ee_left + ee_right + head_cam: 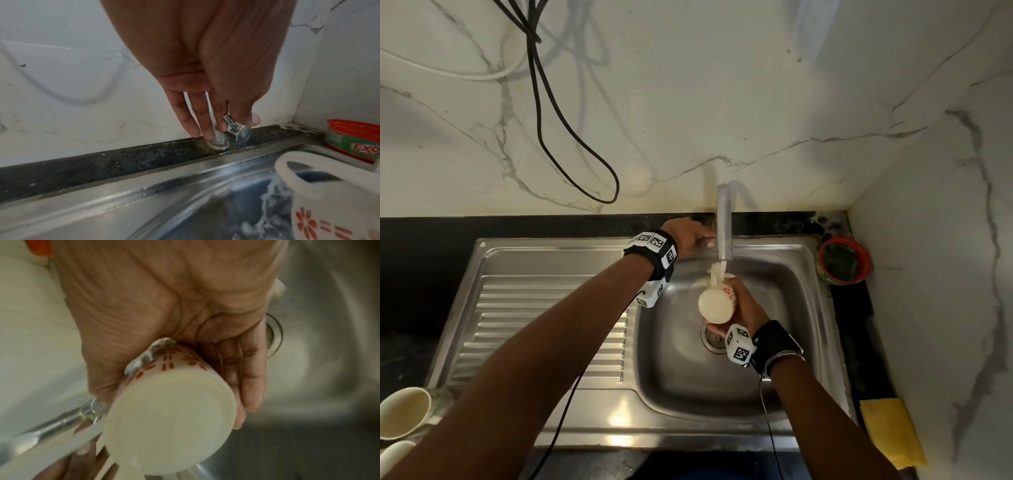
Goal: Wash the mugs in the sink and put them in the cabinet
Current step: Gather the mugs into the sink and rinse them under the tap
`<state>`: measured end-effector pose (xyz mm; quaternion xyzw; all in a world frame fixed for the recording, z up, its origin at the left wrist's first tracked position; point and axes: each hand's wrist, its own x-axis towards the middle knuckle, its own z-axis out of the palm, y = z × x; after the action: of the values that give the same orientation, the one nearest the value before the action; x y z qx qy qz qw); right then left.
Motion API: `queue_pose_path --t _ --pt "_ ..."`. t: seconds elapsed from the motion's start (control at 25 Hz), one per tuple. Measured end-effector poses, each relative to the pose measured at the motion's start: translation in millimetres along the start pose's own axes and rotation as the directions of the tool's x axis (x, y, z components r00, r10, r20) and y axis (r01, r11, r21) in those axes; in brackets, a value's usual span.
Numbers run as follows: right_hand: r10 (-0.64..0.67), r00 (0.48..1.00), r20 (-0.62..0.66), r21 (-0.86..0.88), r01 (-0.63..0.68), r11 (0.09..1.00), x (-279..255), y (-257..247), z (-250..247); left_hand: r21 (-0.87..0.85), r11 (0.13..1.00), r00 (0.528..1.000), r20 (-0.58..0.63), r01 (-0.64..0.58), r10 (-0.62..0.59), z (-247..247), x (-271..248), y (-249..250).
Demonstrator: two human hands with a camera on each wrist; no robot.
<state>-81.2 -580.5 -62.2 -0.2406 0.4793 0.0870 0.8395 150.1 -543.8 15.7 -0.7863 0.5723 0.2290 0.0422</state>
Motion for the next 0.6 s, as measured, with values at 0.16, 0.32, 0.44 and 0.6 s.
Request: queue_pose_path --t 0.16,0.32,0.44,0.6 --pt "-0.241 0.97 -0.018 -0.352 0.219 0.91 0 -9 -2 0.003 1.0 1.0 -0.001 0.013 -0.013 -1 -1 1" --pt "-0.591 0.805 0.042 -0.686 0.453 0.569 10 -7 -5 0.011 1.0 0.999 0.022 0.024 -0.024 -4 -1 3" --pt "-0.727 0.675 0.125 -0.791 0.511 0.338 1 -10 5 0.023 0.999 0.999 0.023 0.025 -0.025 -4 -1 5" --pt "-0.75 0.61 0.256 -0.809 0.56 0.179 -8 -15 14 0.066 0.997 0.999 0.022 0.037 -0.039 -4 -1 6"
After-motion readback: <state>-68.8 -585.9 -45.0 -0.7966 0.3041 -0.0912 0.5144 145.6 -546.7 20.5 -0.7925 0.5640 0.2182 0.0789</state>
